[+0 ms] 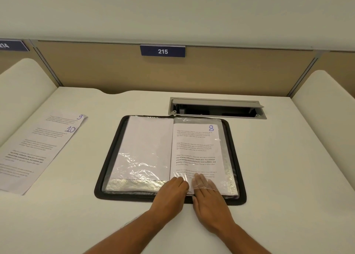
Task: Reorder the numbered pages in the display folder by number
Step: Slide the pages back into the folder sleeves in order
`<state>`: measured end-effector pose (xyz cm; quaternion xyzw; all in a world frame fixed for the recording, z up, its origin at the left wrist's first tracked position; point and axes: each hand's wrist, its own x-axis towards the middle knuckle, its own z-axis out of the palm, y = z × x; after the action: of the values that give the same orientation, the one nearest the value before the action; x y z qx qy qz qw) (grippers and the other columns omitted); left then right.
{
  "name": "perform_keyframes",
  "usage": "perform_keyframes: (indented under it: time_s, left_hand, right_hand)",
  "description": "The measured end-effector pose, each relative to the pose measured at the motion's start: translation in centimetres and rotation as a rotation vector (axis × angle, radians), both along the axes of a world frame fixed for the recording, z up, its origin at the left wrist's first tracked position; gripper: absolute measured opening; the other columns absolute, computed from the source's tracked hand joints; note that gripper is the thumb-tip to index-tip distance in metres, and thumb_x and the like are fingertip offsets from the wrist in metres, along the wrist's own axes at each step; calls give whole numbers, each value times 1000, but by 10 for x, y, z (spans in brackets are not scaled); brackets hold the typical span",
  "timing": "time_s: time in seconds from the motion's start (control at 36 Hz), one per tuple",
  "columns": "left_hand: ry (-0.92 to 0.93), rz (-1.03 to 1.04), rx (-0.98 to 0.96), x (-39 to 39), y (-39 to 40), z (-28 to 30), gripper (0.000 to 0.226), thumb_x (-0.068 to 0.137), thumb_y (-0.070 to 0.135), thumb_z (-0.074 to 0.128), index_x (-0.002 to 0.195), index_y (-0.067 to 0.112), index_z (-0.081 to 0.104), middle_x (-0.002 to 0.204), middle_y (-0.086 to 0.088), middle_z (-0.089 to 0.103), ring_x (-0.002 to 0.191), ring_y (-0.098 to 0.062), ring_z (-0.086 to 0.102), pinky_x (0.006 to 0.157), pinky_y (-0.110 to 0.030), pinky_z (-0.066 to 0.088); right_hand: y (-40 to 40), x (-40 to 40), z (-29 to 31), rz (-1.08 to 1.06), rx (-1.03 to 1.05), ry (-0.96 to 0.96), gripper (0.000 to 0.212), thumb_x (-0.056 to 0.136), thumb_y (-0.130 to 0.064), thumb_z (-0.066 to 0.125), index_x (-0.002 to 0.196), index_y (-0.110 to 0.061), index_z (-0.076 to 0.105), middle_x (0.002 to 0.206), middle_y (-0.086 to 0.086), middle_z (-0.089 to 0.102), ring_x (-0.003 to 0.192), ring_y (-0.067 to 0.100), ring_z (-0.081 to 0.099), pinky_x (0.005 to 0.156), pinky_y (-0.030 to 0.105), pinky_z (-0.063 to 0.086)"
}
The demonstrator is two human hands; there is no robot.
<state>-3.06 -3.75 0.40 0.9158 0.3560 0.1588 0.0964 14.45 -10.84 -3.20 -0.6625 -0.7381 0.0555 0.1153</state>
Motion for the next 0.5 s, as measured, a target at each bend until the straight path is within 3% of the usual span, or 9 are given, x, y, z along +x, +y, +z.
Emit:
perform_keyframes:
  time_s: [0.14,0.33,0.5]
  left_hand:
    - [19,10,2,-1,1,-3,28,73,4,77,80,21,55,78,4,54,67,-15,50,55,-26,46]
    - [59,12,-14,-2,2,0,34,66,-2,75,76,21,52,74,5,49,64,-14,44,52,-24,34]
    - [65,3,-19,-2,2,1,35,65,1,79,77,22,53,74,5,50,64,-13,46,56,-21,28]
  right_hand:
    - [16,2,-4,-18,-70,-26,60,106,-39,25,161,-16,27,168,0,19,156,16,16,122,38,7]
    - [29,5,-3,-62,-37,-114,58,104,-39,31,156,-14,41,163,2,35,151,25,32,118,57,13]
    - [31,5,-6,-72,-18,-113,59,106,-40,27,156,-12,39,163,5,35,151,24,31,118,57,15]
